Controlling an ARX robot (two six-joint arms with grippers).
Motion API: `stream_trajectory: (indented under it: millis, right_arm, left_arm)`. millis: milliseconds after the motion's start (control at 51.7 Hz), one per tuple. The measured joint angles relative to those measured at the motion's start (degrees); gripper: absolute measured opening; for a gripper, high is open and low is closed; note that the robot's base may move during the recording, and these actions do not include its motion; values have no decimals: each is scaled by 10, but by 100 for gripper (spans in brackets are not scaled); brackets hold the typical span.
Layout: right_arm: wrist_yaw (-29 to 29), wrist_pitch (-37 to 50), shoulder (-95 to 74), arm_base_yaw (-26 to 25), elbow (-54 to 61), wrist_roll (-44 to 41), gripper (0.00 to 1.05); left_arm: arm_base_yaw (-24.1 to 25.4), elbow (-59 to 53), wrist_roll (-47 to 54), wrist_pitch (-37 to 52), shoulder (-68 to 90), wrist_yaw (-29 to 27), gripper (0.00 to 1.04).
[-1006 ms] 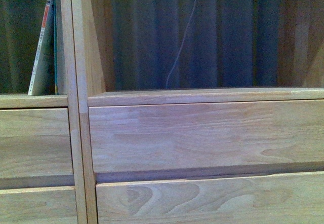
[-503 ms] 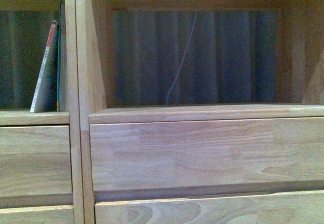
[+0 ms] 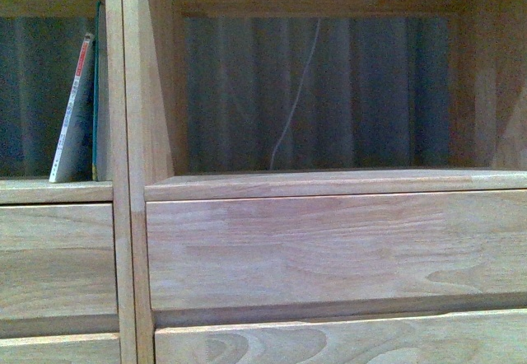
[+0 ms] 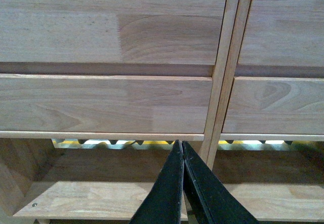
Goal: Organize books on shelf
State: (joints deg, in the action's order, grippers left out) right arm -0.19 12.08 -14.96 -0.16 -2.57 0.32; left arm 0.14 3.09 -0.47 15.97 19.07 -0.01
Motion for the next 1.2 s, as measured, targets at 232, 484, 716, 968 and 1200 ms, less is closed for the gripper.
stream_trajectory:
  millis: [232,484,716,968,1200]
  right_arm:
    - [1,-10,37,0,19,0,3]
    - [0,-117,140,0,18,0,3]
    - [0,-120,146,0,18,0,3]
    - [0,-120,146,0,18,0,3]
    - [0,-120,146,0,18,-1,15]
  left_arm:
    - [0,-24,0,-14,-41,1,3]
    - [0,-24,0,-45,-77,0,3]
    - [0,-24,1,-157,-184,0,3]
    - [0,-24,1,-158,-187,0,3]
    - [0,-24,0,-158,-187,0,16]
